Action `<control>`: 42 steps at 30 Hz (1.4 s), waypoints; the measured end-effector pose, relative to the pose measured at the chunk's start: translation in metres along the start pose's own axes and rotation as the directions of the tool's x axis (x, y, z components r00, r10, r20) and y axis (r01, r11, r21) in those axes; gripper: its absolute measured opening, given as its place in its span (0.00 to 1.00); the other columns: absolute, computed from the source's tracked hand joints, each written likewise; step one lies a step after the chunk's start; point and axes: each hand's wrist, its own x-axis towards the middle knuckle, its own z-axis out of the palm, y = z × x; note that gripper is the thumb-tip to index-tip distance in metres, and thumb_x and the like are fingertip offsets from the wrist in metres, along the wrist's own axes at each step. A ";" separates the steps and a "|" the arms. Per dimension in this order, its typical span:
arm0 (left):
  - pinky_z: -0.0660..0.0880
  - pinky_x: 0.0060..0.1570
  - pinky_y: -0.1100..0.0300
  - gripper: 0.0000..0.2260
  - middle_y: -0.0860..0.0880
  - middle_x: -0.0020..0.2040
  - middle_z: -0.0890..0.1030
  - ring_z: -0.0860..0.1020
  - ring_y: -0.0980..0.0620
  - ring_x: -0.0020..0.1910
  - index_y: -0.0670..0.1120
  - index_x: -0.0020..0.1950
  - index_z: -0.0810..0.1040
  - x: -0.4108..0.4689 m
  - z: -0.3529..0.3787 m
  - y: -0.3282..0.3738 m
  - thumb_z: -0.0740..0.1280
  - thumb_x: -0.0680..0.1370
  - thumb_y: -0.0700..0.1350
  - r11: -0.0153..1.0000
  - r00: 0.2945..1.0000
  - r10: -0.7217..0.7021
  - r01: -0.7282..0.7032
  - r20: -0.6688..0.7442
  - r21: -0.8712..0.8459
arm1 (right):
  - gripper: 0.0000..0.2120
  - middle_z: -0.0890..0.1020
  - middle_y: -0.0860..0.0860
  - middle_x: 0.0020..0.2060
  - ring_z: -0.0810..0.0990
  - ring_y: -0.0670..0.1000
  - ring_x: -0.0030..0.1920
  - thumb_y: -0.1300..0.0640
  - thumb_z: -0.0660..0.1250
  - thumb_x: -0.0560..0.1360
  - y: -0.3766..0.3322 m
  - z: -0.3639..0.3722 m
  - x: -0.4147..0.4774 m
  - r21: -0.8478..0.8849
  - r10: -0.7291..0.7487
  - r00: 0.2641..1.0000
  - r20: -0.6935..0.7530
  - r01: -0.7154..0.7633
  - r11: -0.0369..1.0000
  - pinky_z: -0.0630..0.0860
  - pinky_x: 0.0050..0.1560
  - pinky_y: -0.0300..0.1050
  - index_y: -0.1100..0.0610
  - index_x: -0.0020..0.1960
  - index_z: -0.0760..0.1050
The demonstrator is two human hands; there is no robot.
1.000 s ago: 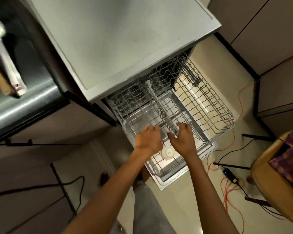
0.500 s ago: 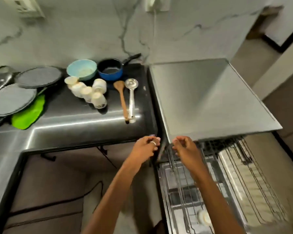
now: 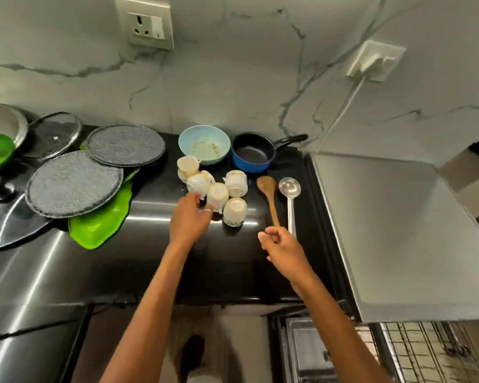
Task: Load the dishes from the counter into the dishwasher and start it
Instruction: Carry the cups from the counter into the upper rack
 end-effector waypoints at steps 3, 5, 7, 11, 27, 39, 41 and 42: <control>0.70 0.65 0.41 0.30 0.44 0.73 0.70 0.68 0.38 0.70 0.50 0.76 0.66 0.049 -0.005 0.003 0.72 0.75 0.50 0.897 0.958 0.272 -0.287 0.094 0.335 | 0.08 0.80 0.39 0.49 0.79 0.43 0.52 0.42 0.68 0.77 -0.023 0.026 0.019 -0.087 -0.002 1.000 -0.022 0.000 0.996 0.79 0.59 0.50 0.41 0.54 0.73; 0.66 0.69 0.41 0.35 0.47 0.76 0.66 0.64 0.41 0.74 0.54 0.78 0.62 0.067 -0.002 0.008 0.74 0.74 0.51 0.764 0.906 0.362 -0.422 0.218 0.488 | 0.09 0.80 0.39 0.49 0.79 0.41 0.52 0.43 0.68 0.78 -0.032 0.036 0.029 -0.133 -0.031 0.999 -0.037 0.025 0.991 0.78 0.59 0.47 0.42 0.56 0.73; 0.59 0.74 0.42 0.38 0.49 0.78 0.63 0.59 0.42 0.77 0.56 0.79 0.58 0.080 0.003 0.011 0.74 0.74 0.53 0.653 0.858 0.389 -0.513 0.335 0.557 | 0.14 0.79 0.42 0.55 0.79 0.43 0.57 0.45 0.68 0.79 -0.038 0.043 0.039 -0.132 -0.056 0.998 -0.034 0.051 0.990 0.77 0.61 0.45 0.46 0.62 0.73; 0.53 0.76 0.41 0.42 0.50 0.80 0.59 0.54 0.41 0.80 0.57 0.81 0.54 0.091 0.016 0.007 0.75 0.73 0.53 0.495 0.783 0.363 -0.621 0.505 0.608 | 0.22 0.74 0.46 0.64 0.76 0.45 0.60 0.46 0.68 0.79 -0.045 0.048 0.052 -0.194 -0.079 0.995 -0.066 0.065 0.979 0.76 0.60 0.43 0.51 0.70 0.70; 0.75 0.54 0.56 0.32 0.54 0.63 0.75 0.76 0.56 0.58 0.55 0.65 0.71 0.022 -0.031 -0.013 0.81 0.66 0.57 0.949 0.989 0.090 -0.122 -0.121 -0.292 | 0.27 0.65 0.52 0.72 0.69 0.54 0.70 0.48 0.66 0.79 -0.048 0.060 0.077 -0.500 -0.206 0.978 -0.012 0.173 0.849 0.73 0.61 0.45 0.51 0.75 0.63; 0.78 0.54 0.55 0.28 0.45 0.59 0.84 0.84 0.50 0.56 0.44 0.67 0.72 -0.014 -0.054 -0.025 0.76 0.70 0.50 0.385 0.935 -0.280 0.316 0.216 -0.867 | 0.30 0.64 0.57 0.72 0.72 0.62 0.68 0.50 0.70 0.78 -0.050 0.098 0.102 -0.748 -0.169 0.985 0.035 0.138 0.649 0.77 0.59 0.54 0.51 0.75 0.61; 0.79 0.54 0.54 0.28 0.45 0.59 0.84 0.84 0.49 0.57 0.44 0.68 0.72 -0.011 -0.053 -0.025 0.76 0.71 0.50 0.372 0.931 -0.277 0.332 0.238 -0.867 | 0.28 0.67 0.56 0.70 0.75 0.59 0.65 0.48 0.70 0.78 -0.051 0.090 0.101 -0.645 -0.161 0.986 -0.035 0.101 0.758 0.77 0.58 0.51 0.51 0.74 0.64; 0.79 0.55 0.54 0.28 0.45 0.60 0.84 0.84 0.49 0.58 0.44 0.68 0.73 -0.010 -0.051 -0.025 0.76 0.72 0.50 0.366 0.928 -0.274 0.342 0.252 -0.866 | 0.27 0.69 0.54 0.69 0.76 0.56 0.63 0.45 0.70 0.77 -0.052 0.084 0.099 -0.526 -0.121 0.988 -0.093 0.054 0.849 0.78 0.58 0.49 0.50 0.72 0.66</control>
